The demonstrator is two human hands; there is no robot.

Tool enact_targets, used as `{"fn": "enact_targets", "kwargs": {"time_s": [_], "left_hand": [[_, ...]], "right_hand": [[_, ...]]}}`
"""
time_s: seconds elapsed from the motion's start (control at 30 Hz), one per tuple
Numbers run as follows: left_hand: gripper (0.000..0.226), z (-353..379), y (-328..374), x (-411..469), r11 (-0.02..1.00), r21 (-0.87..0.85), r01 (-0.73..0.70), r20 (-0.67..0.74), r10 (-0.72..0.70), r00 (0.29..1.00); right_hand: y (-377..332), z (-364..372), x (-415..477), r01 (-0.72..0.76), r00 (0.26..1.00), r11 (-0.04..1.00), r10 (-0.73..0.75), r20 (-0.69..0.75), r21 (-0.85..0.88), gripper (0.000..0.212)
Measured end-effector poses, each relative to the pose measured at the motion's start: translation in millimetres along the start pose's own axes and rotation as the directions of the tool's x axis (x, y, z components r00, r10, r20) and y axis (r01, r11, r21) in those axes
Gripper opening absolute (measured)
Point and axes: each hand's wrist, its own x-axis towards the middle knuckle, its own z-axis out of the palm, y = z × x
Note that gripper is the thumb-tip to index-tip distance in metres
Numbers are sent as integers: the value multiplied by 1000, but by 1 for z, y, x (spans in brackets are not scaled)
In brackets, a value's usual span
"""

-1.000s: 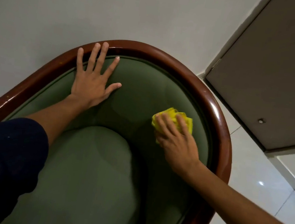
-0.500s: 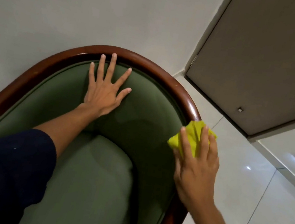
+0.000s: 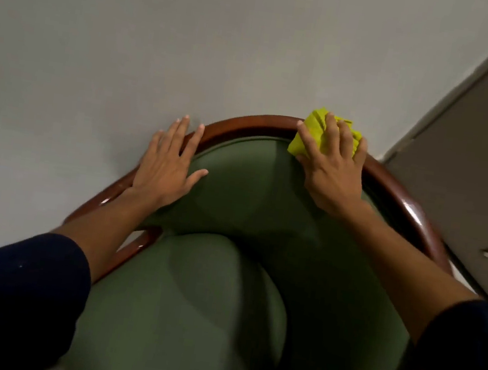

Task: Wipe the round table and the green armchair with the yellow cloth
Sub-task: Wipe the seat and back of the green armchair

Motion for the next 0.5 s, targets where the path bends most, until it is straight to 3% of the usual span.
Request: {"fn": "enact_targets", "kwargs": {"time_s": [0.23, 0.33, 0.43, 0.5], "left_hand": [[77, 6, -69, -85, 963, -140, 229, 48, -225, 973], [82, 11, -76, -101, 921, -161, 354, 70, -347, 935], [83, 13, -74, -102, 904, -176, 389, 55, -385, 921], [81, 13, -74, -104, 909, -171, 379, 22, -381, 924]], "right_hand": [[-133, 29, 34, 125, 992, 980, -118, -52, 153, 50], [-189, 46, 7, 285, 955, 935, -258, -148, 209, 51], [-220, 60, -5, 504, 850, 856, -469, -238, 113, 53], [-197, 61, 2, 565, 803, 824, -560, -203, -35, 64]]}}
